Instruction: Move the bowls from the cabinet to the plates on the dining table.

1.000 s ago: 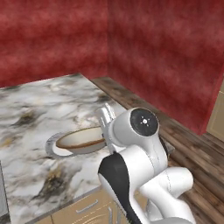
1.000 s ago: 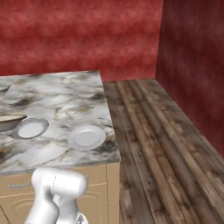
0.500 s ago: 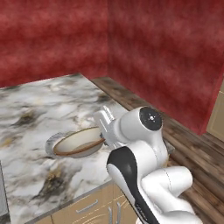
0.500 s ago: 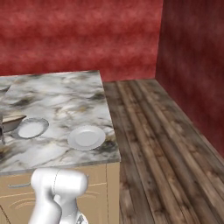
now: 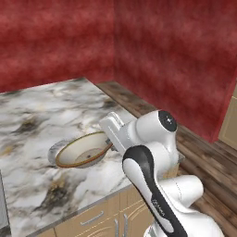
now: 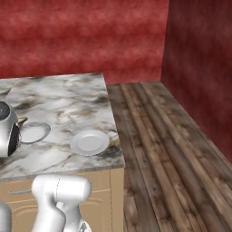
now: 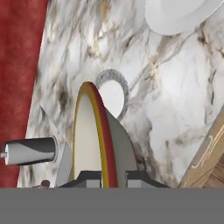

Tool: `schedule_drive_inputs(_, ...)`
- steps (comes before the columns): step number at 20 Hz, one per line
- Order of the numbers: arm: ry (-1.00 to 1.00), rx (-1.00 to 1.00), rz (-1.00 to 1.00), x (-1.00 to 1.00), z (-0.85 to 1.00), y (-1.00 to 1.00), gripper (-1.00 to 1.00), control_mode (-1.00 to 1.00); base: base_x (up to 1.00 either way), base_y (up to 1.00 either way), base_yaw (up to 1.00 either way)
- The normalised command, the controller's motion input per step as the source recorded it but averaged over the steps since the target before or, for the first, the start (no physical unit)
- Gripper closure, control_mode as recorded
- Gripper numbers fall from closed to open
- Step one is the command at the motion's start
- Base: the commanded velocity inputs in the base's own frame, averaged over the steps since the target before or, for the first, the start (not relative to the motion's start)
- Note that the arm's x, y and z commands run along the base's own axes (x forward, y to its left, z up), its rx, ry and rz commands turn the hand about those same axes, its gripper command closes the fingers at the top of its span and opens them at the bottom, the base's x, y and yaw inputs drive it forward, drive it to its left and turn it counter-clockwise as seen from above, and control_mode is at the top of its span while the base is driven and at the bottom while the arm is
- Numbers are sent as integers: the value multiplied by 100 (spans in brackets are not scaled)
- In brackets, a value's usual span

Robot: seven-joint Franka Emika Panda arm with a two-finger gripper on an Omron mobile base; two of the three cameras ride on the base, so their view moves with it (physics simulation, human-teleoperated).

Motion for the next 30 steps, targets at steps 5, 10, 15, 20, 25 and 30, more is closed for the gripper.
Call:
schedule_drive_inputs(5,0,0,14,46,-13,-6,100,-100,0,0,0)
schedule_drive_inputs(10,1,2,11,54,-16,-1,100,-100,0,0,0)
schedule_drive_inputs(15,2,8,10,57,-20,0,100,-100,0,0,0)
schedule_drive_inputs(20,5,5,10,57,-24,0,100,-100,0,0,0)
schedule_drive_inputs(25,7,2,11,47,-22,1,100,-100,0,0,0)
schedule_drive_inputs(30,7,3,11,39,-15,10,100,-100,0,0,0)
